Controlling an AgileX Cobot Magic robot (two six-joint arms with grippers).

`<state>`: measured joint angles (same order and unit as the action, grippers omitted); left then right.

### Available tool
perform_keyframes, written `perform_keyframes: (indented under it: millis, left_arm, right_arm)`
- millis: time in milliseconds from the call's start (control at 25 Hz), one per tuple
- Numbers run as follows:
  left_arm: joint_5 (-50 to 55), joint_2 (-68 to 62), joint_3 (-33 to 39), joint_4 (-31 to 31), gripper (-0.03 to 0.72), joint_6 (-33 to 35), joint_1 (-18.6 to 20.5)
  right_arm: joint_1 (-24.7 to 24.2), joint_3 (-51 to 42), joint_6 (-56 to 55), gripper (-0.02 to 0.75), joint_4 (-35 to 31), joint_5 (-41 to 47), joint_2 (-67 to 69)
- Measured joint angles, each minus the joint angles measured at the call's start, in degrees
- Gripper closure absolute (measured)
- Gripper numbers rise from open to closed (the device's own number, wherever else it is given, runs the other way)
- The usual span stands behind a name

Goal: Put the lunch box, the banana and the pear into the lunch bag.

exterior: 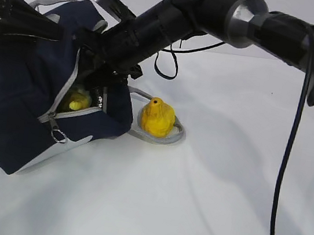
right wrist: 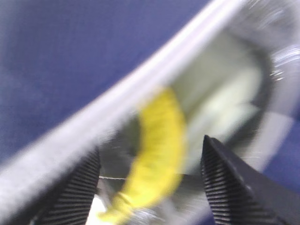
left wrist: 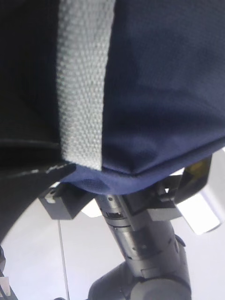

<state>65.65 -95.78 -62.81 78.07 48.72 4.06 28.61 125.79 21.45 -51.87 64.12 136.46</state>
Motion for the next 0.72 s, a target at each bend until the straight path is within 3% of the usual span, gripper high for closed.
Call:
perform_keyframes:
  millis: [280,720]
  left_arm:
    - [-0.03,0.0,0.0,-1.27,0.697,0.09,0.0]
    - [-0.13,0.0,0.0,-2.0,0.697,-0.15,0.0]
  right_arm:
    - [-3.38,2.74,2.36,0.19,1.66,4.82,-0.84]
    - [-5.76,10.38,-1.37,0.19,18.06,6.71,-3.08]
